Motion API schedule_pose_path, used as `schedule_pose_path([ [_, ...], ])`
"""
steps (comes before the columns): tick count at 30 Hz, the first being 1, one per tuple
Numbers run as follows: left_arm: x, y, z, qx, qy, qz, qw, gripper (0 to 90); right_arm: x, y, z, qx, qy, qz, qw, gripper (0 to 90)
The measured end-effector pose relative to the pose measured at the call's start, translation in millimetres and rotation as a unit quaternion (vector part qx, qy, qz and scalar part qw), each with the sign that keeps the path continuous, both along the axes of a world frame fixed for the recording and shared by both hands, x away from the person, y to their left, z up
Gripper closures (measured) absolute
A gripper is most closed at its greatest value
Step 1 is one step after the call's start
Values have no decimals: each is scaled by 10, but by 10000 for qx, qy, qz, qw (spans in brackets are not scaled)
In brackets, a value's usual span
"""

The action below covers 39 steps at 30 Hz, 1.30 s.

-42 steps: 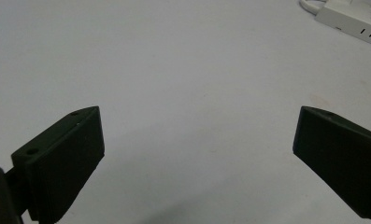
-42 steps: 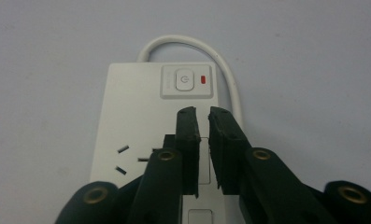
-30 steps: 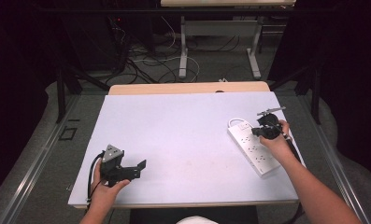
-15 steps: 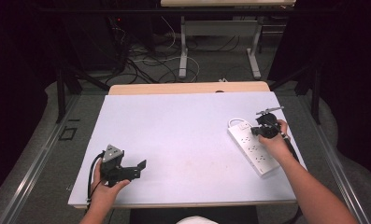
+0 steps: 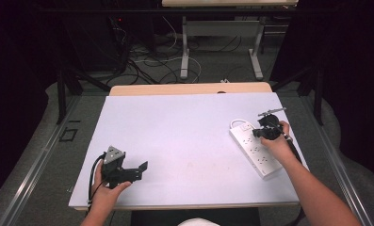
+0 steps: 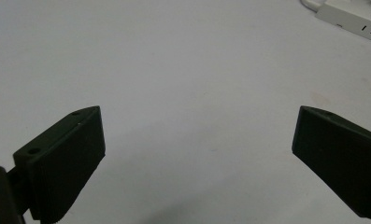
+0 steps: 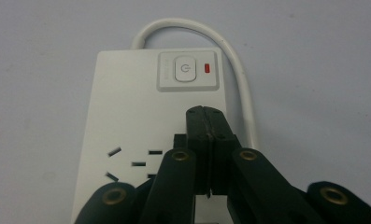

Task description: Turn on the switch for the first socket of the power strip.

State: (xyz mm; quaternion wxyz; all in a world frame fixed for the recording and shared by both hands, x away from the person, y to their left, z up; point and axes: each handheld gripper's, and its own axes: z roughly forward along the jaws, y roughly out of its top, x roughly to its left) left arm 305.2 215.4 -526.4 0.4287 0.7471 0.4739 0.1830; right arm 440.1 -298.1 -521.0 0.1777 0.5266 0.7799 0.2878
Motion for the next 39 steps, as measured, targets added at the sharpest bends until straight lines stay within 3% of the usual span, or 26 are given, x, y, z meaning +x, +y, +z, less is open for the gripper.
schedule_pose_path([
  [39, 2, -2, -6, -11, -25, 25, 10000, 24, 17, 8, -27, 16, -24, -37, 10000, 889],
])
